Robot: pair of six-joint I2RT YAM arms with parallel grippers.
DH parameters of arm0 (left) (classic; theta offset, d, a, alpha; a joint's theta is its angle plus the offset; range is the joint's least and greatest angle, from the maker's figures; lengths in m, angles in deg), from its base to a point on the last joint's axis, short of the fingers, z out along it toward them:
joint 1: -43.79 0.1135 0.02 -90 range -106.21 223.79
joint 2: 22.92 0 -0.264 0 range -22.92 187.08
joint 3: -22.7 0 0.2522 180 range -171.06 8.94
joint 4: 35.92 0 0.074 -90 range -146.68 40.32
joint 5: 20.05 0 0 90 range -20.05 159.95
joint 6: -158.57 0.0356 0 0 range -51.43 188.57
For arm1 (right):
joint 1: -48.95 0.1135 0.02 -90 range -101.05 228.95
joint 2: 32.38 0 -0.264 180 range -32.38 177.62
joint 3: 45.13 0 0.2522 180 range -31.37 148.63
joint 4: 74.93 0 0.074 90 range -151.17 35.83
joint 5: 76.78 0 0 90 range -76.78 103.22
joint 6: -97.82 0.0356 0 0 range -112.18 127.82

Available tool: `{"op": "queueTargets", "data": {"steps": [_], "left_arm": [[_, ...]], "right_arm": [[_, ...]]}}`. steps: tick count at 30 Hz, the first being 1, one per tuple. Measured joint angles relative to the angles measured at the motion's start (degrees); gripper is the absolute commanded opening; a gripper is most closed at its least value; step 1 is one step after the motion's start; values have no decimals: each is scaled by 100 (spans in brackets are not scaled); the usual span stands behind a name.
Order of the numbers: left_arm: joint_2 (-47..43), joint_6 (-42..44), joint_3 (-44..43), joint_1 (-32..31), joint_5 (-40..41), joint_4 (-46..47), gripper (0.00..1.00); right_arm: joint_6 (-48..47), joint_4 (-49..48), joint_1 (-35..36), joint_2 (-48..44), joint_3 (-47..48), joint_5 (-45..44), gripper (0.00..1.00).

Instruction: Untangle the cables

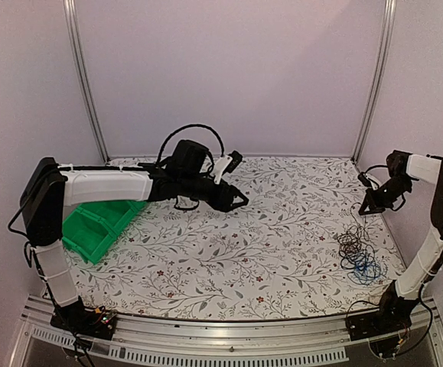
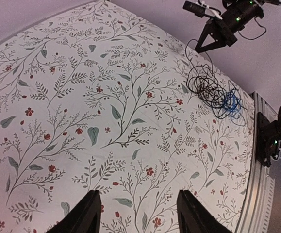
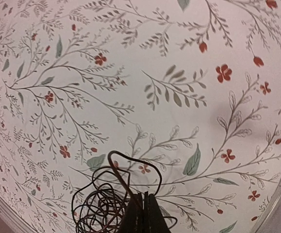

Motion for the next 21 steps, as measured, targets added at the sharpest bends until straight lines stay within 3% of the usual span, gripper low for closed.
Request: {"op": "queueTargets", "data": {"steps": [7,13,21], "left_arm": [[0,0,15,0,140,243,55],[0,-94,61,-2,297,1182,64],[341,-236,-728,-26,81,2194,62]], "right_arm": [[-581,625,1287,-396,1244,861,0],[-898,1097,2398,-490,2122,1419,0],[-962,1338,2839,-328,2732,1805,0]]}}
